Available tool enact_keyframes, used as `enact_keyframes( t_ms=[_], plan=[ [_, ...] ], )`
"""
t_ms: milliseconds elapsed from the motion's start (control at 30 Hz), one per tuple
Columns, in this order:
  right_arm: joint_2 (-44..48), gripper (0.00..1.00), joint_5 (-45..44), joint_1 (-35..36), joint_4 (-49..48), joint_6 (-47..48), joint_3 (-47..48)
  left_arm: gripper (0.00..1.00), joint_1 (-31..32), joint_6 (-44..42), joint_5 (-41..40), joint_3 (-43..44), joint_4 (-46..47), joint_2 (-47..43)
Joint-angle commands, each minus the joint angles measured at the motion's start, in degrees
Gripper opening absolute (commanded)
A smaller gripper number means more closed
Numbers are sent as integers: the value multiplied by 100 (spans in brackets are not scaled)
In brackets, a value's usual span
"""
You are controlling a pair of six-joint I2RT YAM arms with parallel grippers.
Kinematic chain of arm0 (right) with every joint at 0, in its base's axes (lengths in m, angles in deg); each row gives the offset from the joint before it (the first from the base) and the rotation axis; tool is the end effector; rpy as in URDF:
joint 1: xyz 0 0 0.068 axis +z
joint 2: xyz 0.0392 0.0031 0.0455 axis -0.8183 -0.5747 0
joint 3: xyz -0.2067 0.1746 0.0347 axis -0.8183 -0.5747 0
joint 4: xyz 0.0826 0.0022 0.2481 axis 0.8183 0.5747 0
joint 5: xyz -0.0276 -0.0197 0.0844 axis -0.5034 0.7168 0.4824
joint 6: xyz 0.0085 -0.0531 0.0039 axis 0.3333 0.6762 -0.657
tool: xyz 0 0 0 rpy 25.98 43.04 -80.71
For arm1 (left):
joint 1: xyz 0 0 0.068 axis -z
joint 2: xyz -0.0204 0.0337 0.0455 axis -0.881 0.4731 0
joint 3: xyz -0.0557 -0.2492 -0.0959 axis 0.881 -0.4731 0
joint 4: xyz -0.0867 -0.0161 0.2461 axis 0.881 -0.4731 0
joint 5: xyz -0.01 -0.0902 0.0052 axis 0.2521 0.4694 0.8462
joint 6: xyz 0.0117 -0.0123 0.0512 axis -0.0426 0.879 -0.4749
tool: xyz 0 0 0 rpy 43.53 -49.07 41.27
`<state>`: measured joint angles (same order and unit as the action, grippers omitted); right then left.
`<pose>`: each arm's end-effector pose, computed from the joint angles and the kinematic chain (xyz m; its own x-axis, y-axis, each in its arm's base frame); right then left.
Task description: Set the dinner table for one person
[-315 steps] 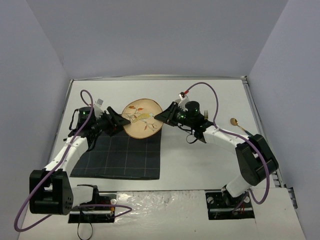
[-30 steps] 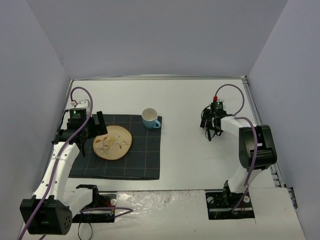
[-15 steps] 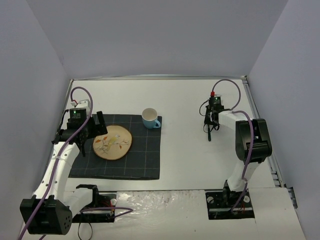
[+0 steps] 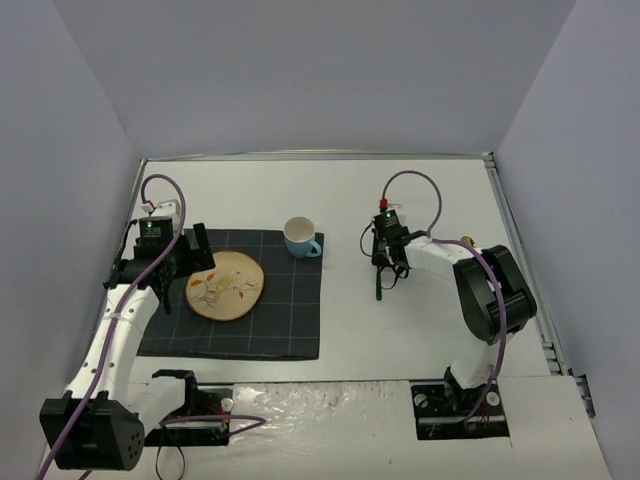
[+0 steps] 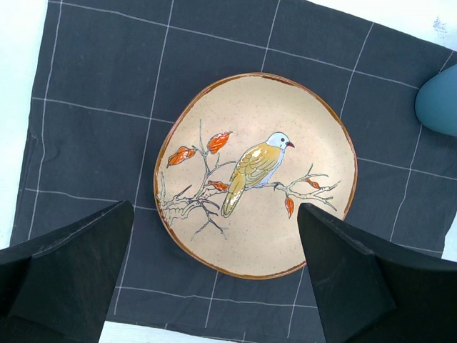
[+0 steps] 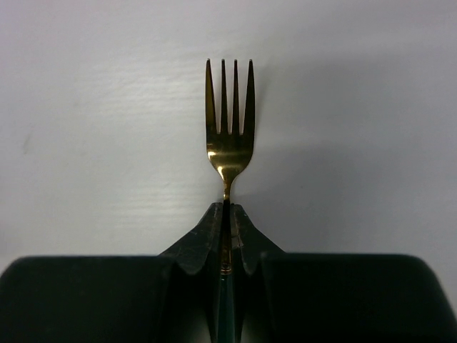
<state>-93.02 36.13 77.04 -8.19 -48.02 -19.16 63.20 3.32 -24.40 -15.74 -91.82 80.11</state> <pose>0.3359 0.1330 0.1626 -0.7018 0.1336 -0.6997 -0.0424 0.9727 0.2282 0.2178 -0.0070 0.2988 -0.6272 -0.2970 -0.7200 -0.1442 0.9528 -0.2673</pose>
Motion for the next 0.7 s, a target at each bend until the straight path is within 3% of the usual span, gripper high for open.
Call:
enact_keyframes(
  t_ms=[0,200,300,500,667],
  plan=[
    [263,0,-163,846,328,-992,-136,97,11,12,27,148,203,-76],
    [-71,1,-227,1611,328,-1457,132,97,30,117,122,120,301,-48],
    [-43,9,-349,1728,328,-1576,104,97,90,228,293,56,441,-65],
    [671,46,-610,1757,328,-1462,-9,97,566,639,144,146,410,-71],
    [1648,79,-974,1673,620,-1287,-100,97,1928,1124,-539,482,351,245]
  ],
)
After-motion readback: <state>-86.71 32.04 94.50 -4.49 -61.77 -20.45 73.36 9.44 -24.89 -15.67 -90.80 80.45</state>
